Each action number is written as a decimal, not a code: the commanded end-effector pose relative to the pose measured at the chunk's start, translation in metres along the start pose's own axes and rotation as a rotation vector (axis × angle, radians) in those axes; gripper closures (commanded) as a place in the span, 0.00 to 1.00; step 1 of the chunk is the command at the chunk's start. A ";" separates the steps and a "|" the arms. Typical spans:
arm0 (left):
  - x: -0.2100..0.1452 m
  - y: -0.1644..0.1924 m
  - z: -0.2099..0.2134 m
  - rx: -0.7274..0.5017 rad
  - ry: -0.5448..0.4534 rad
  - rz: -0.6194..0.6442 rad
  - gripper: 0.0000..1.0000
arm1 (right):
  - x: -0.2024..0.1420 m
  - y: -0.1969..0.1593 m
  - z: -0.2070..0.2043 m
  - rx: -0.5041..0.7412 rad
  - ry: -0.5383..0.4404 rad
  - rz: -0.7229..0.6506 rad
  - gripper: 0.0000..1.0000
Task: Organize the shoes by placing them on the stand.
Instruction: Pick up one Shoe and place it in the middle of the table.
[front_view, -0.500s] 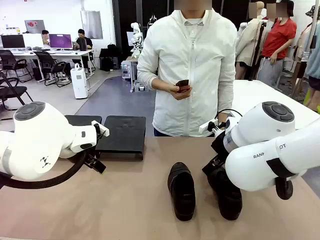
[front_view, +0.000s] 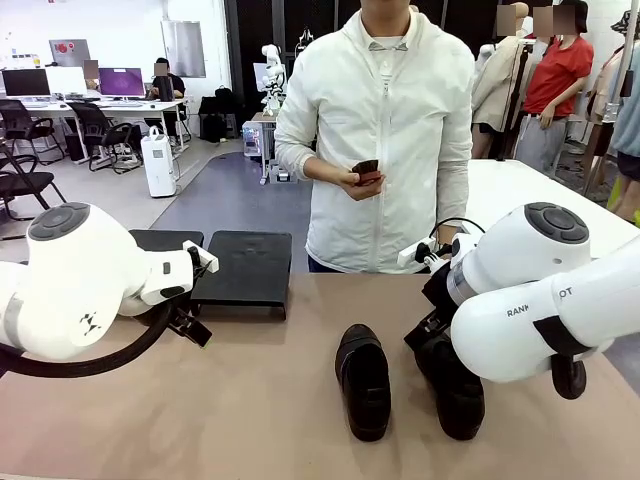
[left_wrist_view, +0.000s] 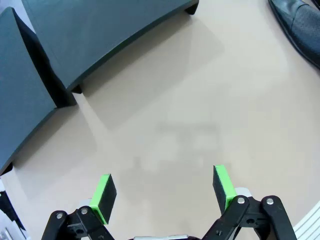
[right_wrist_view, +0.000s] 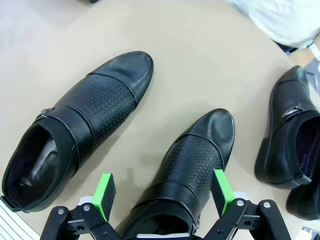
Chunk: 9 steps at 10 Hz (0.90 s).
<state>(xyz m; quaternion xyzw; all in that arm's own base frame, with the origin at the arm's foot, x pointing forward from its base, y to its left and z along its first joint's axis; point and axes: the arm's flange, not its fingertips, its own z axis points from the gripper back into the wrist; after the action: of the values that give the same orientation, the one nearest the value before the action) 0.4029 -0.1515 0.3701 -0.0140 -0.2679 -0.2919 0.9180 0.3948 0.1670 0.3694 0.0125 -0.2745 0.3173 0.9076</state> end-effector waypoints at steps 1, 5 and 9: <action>0.000 0.000 0.000 0.000 -0.001 0.000 0.00 | 0.000 0.000 0.000 0.000 -0.001 0.000 0.00; 0.000 0.000 0.000 0.000 -0.001 0.000 0.00 | 0.000 0.000 0.000 0.000 -0.001 0.000 0.00; 0.000 0.000 0.000 0.000 -0.001 0.000 0.00 | 0.000 0.000 0.000 0.000 -0.001 0.000 0.00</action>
<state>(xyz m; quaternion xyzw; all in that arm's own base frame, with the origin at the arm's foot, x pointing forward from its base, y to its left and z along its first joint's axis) 0.4029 -0.1516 0.3701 -0.0139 -0.2679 -0.2920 0.9180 0.3948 0.1670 0.3694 0.0125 -0.2745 0.3173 0.9077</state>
